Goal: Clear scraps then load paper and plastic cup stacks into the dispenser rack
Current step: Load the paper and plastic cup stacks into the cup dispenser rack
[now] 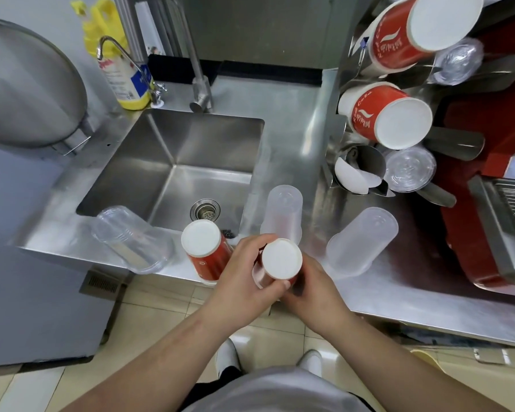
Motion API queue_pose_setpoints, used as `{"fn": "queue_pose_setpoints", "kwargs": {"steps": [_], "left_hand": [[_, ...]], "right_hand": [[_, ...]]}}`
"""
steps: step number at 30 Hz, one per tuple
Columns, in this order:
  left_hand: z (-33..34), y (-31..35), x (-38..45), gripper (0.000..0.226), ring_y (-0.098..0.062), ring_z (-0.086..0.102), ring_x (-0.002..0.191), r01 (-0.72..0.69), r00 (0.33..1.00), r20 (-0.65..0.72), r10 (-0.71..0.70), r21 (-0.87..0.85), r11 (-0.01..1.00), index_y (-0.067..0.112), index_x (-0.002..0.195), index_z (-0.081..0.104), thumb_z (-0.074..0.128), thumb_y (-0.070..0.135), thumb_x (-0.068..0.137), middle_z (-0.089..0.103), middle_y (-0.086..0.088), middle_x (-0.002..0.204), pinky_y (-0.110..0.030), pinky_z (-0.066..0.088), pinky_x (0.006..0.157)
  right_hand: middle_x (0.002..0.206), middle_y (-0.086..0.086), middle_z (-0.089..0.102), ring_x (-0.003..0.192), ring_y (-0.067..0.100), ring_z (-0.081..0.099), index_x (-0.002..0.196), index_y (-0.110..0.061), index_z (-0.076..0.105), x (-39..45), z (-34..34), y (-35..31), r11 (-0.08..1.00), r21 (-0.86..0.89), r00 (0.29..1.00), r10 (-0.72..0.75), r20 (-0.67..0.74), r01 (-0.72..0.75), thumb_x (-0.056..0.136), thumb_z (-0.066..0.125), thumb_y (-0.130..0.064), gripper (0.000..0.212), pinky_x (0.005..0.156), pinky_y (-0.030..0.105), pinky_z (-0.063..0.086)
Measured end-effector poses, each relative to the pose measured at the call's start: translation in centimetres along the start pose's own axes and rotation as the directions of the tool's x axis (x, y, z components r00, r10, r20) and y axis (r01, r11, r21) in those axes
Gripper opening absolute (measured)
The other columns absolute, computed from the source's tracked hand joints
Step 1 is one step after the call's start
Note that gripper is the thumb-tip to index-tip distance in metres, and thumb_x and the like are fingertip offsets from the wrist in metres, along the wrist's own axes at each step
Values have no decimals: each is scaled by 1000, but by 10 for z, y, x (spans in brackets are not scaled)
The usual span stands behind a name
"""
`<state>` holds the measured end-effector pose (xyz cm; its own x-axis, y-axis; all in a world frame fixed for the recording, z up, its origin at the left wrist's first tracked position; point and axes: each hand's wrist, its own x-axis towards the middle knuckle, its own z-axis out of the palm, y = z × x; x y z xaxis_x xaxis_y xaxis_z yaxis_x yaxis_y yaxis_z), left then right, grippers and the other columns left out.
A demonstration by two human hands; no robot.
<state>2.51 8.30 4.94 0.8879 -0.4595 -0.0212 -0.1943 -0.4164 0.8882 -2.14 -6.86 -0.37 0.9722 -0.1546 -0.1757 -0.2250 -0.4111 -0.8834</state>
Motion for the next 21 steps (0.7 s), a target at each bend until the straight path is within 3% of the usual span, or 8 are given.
{"fn": "queue_pose_setpoints", "kwargs": {"steps": [4,8,11,16,21], "left_hand": [[0,0,3,71,7,43,121,25,1000,-19,-24,24,999,48,122,41,79,12,74,46,26,125,-9,34,99],[0,1,8,66,-3,47,125,36,999,2,-36,4,999,30,132,48,77,18,74,50,19,127,-27,40,107],[-1,0,7,67,-7,49,125,48,999,12,-48,-2,999,28,133,48,75,24,72,52,14,128,-35,42,107],[-1,-4,2,68,-7,49,127,77,997,8,-77,-11,997,25,136,48,74,24,73,53,8,131,-36,42,108],[0,-1,12,69,-3,47,128,81,997,1,-82,45,996,28,139,45,75,18,78,50,10,134,-34,38,110]], "right_hand": [[115,-11,63,109,14,59,124,-33,52,6,0,2,1000,-24,1000,8,-16,-9,69,74,-21,61,88,42,52],[111,-14,63,106,11,59,121,-36,52,11,-2,3,998,-55,1000,-14,-21,13,69,78,-24,59,85,38,53],[110,-15,63,105,9,59,118,-36,53,8,-2,5,998,-55,999,-33,-23,31,69,74,-26,54,85,36,53],[115,-12,62,110,9,57,123,-32,52,5,1,11,996,-79,999,-49,-5,48,71,73,-29,56,91,34,49],[110,-15,63,104,6,58,118,-35,51,13,-2,13,993,-96,998,-65,-22,63,70,71,-30,52,86,31,51]]}}
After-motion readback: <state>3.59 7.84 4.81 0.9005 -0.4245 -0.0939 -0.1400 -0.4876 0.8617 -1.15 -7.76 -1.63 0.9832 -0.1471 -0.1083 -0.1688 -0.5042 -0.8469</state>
